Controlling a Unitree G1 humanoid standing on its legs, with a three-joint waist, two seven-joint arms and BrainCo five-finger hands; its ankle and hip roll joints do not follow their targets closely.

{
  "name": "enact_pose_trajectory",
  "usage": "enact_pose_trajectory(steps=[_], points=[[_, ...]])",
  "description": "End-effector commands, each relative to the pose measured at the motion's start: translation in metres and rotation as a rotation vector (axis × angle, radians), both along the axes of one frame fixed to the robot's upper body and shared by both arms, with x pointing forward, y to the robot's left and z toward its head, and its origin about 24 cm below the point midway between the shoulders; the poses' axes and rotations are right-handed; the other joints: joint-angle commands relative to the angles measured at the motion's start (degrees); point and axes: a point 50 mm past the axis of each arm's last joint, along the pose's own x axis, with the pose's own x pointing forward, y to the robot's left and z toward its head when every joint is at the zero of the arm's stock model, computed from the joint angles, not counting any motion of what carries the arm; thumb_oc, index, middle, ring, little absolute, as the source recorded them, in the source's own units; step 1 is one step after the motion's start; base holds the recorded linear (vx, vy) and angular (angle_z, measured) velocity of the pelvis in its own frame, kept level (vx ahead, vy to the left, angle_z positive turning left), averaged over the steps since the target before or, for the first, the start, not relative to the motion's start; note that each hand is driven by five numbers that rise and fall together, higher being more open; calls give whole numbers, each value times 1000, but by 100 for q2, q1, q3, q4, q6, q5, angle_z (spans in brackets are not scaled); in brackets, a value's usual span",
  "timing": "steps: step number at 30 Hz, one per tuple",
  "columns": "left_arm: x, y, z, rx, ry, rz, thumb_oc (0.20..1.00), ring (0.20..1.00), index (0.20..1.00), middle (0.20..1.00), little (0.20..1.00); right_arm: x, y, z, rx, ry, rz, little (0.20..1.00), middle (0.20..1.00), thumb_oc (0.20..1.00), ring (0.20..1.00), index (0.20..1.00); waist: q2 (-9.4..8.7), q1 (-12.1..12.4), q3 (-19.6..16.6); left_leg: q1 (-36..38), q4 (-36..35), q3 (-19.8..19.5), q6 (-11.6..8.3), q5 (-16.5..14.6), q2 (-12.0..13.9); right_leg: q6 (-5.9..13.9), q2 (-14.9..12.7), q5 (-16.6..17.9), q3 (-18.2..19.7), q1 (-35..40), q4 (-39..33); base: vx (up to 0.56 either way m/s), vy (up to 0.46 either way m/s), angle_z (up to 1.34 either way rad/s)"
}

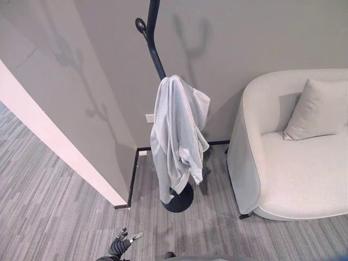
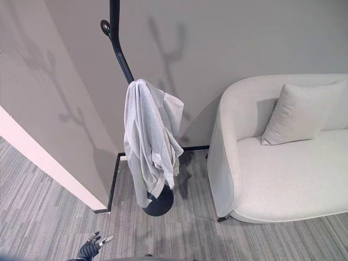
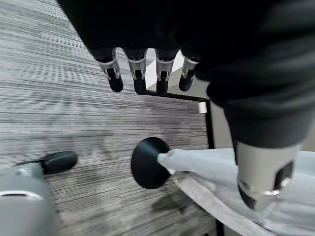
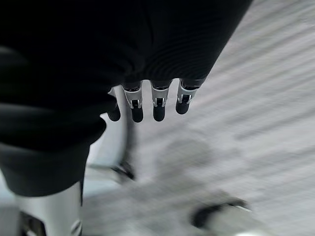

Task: Hang the clothes on the sofa on the clothes rack.

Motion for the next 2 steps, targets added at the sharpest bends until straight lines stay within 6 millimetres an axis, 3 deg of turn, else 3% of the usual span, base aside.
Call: enact_pose_trajectory(steps=[1, 2], points=[[27, 11, 10, 54, -86, -34, 1000, 1000, 1000, 1000, 1000, 43, -8, 11, -17, -159, -13, 1000, 1000, 1000, 1000, 1000, -49, 27, 252, 295, 45, 36, -173, -493, 60, 221, -74, 173, -450, -154, 85, 0, 0, 0], [26, 9, 8, 52, -69, -43, 1000, 1000, 1000, 1000, 1000, 37, -4, 5, 6, -121, -25, 1000, 1000, 1000, 1000, 1000, -38, 43, 231, 304, 45, 38, -177, -498, 57, 221, -73, 167, -473, -151, 94, 0, 0, 0]])
